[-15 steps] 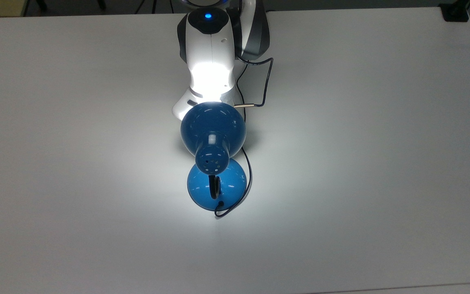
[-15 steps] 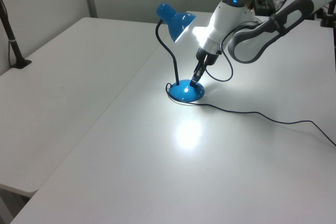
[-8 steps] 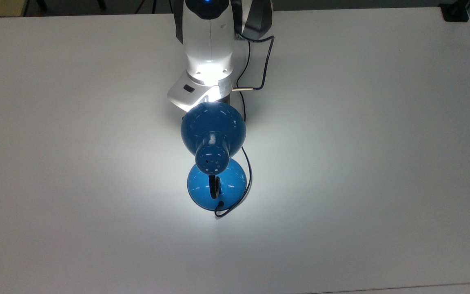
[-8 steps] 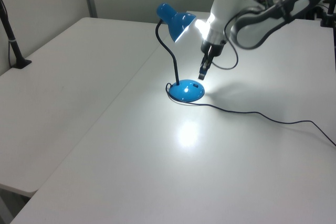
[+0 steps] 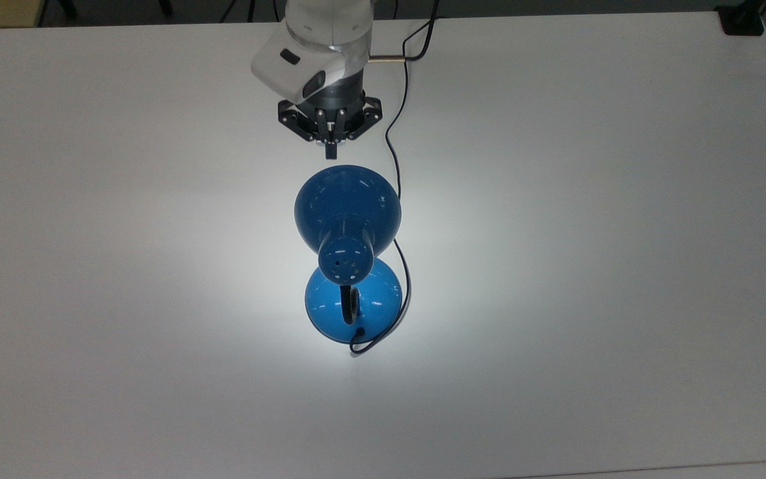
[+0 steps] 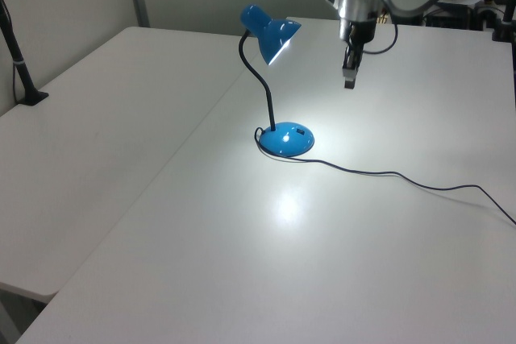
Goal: Turn on the lamp
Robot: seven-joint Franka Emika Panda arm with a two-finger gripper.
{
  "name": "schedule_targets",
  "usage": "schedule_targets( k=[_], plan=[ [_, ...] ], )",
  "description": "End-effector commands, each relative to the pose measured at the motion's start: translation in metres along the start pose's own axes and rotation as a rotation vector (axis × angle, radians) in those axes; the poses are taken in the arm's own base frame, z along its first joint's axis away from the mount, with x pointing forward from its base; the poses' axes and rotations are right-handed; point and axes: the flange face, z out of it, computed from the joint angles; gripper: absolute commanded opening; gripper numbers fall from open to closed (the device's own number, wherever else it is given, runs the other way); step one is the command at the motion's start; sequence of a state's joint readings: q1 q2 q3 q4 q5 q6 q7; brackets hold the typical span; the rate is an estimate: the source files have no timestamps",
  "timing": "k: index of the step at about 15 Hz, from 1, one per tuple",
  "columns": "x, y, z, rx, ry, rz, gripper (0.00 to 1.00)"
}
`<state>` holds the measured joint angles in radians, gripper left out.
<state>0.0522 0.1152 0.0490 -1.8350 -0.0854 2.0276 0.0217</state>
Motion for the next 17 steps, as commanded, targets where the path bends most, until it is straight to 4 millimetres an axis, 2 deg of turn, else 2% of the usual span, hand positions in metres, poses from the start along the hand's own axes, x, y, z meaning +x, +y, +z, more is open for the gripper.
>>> schedule_targets(
  k=[1, 3, 4, 5, 9, 12, 14, 17],
  plan=[
    [-0.022, 0.014, -0.055, -0.006, -0.055, 0.024, 0.06],
    [-0.025, 0.022, -0.08, -0.003, -0.042, 0.041, 0.13],
    [-0.03, 0.022, -0.085, -0.004, -0.057, 0.042, 0.24],
    [-0.034, 0.021, -0.092, -0.006, -0.063, 0.038, 0.43],
    [-0.038, 0.02, -0.1, -0.019, -0.063, 0.024, 0.66],
    [-0.04, 0.024, -0.103, -0.022, -0.062, 0.029, 1.0],
    [-0.039, 0.027, -0.109, -0.022, -0.05, 0.036, 1.0],
    [-0.04, 0.044, -0.123, -0.023, -0.04, 0.073, 1.0]
  ],
)
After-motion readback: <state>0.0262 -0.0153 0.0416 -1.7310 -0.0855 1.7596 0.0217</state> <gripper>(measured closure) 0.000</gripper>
